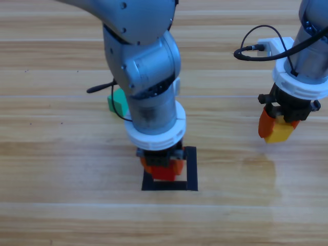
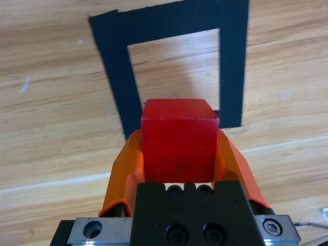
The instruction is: Stack the blocks in the rectangular block: red at the bottom, yellow in the middle, green on top
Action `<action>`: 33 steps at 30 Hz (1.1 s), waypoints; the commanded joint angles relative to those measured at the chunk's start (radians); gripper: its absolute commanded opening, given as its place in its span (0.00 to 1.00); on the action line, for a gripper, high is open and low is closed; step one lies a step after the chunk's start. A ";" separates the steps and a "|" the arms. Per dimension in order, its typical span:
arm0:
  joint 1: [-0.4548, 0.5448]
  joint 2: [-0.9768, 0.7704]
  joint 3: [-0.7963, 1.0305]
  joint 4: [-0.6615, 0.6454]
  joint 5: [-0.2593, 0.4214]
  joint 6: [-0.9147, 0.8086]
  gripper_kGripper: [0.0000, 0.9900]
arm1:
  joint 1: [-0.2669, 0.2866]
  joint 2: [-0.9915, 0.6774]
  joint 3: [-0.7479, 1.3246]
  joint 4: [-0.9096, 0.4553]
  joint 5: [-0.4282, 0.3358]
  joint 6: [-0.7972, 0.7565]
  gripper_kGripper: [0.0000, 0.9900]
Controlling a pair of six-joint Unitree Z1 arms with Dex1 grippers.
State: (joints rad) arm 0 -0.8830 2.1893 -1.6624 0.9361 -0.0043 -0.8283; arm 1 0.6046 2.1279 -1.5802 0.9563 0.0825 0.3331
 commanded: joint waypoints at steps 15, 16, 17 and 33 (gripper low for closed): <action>-0.077 -0.006 0.151 -0.200 0.070 -0.114 0.00 | -0.026 -0.088 0.046 -0.033 0.017 -0.011 0.00; -0.077 -0.008 0.162 -0.210 0.072 -0.115 0.00 | -0.026 -0.088 0.046 -0.033 0.017 -0.011 0.00; -0.077 -0.010 0.171 -0.217 0.075 -0.115 0.00 | -0.025 -0.088 0.048 -0.034 0.017 -0.011 0.00; -0.083 0.018 0.113 -0.214 0.093 -0.091 0.00 | -0.025 -0.086 0.048 -0.037 0.019 -0.011 0.00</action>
State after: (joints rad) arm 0 -0.9341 2.1614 -1.5011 0.6999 0.0767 -0.9375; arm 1 0.6045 2.1241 -1.5617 0.9506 0.0829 0.3318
